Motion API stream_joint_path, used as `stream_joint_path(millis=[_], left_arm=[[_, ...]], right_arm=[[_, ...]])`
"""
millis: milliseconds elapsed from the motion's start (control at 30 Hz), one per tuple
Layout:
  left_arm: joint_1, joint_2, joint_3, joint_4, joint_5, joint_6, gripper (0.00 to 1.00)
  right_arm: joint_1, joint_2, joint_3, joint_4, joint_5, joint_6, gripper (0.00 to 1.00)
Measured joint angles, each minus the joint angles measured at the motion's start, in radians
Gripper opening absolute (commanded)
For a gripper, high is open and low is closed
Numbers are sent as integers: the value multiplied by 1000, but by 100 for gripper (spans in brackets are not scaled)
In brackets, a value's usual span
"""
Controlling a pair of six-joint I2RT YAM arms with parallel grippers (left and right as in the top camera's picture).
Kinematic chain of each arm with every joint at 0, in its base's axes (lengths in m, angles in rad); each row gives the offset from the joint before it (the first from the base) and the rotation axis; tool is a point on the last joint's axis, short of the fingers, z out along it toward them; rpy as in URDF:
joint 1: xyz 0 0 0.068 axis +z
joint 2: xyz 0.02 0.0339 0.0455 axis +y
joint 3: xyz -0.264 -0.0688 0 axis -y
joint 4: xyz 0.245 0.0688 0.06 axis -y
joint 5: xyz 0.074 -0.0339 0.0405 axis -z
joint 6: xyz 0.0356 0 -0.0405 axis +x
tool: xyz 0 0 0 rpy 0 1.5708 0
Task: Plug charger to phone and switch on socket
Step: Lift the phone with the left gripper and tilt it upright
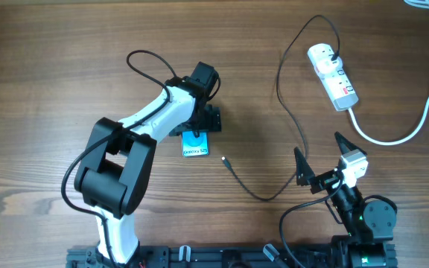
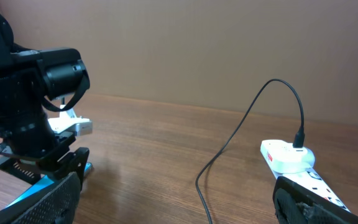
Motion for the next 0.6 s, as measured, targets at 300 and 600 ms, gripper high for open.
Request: stream_joint_path(millis=[300, 600], left_arm=[[0, 0, -6, -31, -13, -3, 78], [2, 0, -7, 8, -40, -21, 66]], right_arm=[[0, 0, 0, 0, 0, 0, 100], [0, 0, 0, 0, 0, 0, 100]])
